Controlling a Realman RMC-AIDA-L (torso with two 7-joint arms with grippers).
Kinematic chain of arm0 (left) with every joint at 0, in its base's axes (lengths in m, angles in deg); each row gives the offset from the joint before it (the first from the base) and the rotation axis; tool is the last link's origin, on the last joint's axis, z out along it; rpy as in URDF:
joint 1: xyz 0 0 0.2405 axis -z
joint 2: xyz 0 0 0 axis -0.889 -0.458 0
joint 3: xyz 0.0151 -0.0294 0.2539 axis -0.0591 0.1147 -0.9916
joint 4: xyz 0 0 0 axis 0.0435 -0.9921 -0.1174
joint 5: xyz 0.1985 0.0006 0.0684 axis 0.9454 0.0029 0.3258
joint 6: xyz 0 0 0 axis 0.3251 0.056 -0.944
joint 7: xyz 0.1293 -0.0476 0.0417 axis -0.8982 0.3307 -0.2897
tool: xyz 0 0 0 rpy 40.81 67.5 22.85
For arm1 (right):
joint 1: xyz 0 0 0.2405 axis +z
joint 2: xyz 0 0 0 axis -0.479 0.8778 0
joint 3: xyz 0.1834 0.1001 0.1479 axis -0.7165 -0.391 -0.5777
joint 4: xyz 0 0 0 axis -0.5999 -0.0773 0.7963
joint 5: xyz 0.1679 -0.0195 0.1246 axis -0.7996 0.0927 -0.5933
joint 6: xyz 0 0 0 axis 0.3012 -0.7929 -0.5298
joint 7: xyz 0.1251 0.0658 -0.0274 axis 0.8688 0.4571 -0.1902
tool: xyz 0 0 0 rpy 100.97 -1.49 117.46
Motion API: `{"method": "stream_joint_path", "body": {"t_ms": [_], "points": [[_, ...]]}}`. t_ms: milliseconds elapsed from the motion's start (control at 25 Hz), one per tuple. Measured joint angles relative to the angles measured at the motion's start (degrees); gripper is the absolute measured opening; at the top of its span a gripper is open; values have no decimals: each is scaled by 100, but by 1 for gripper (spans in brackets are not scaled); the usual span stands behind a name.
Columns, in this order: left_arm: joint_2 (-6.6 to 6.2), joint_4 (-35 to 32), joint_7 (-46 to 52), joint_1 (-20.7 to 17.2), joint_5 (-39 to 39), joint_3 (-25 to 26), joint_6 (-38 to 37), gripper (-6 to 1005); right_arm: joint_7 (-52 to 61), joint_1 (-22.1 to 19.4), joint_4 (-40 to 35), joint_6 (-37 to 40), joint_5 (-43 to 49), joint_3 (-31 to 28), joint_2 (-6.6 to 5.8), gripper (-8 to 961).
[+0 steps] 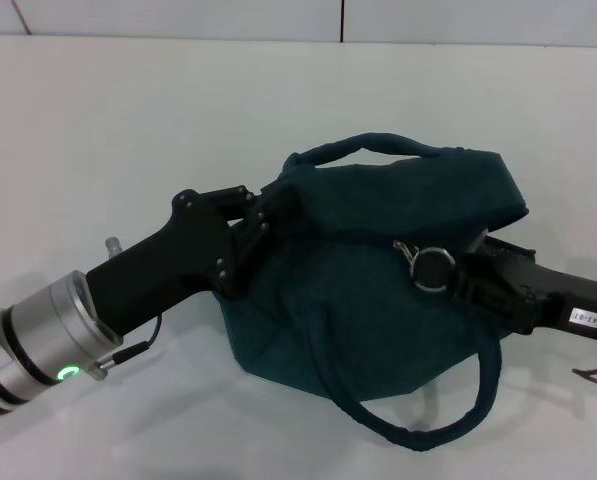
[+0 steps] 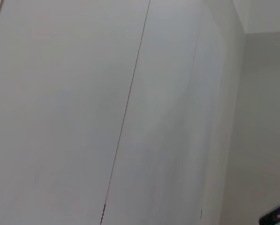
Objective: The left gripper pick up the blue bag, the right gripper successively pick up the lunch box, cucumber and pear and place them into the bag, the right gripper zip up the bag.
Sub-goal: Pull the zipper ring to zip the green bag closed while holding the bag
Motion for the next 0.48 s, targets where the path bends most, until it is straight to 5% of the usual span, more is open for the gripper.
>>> {"method": "stream_joint_path", "body": {"t_ms": [280, 480], "points": [[0, 0, 0, -9, -50, 0, 0, 85, -5, -46, -15, -30, -13, -16, -18, 16], [0, 0, 0, -2, -66, 0, 1, 90, -10, -169, -30, -3, -19, -191, -50, 17]]}}
